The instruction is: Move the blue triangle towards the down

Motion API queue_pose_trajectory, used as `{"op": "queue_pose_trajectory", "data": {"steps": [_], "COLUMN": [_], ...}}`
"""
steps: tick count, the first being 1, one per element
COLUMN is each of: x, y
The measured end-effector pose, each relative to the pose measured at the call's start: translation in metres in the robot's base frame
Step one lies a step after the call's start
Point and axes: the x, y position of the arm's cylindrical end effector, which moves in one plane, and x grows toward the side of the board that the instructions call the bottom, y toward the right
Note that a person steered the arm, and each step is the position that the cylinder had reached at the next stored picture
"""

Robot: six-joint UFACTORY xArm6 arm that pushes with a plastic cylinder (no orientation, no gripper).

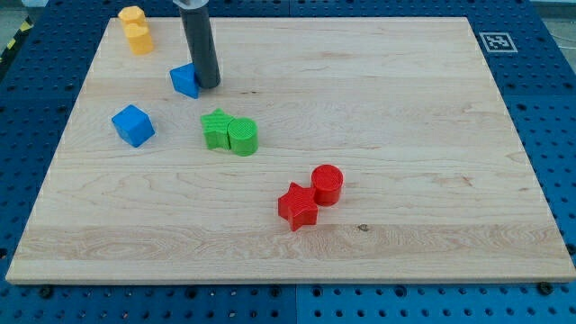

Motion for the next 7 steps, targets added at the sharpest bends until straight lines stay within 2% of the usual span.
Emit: {"op": "queue_pose_trajectory", "data": {"steps": [1,2,5,7], "x": [-0.037,-0.045,-0.022,-0.021], "y": [0.000,0.000,-0.009,-0.003]}}
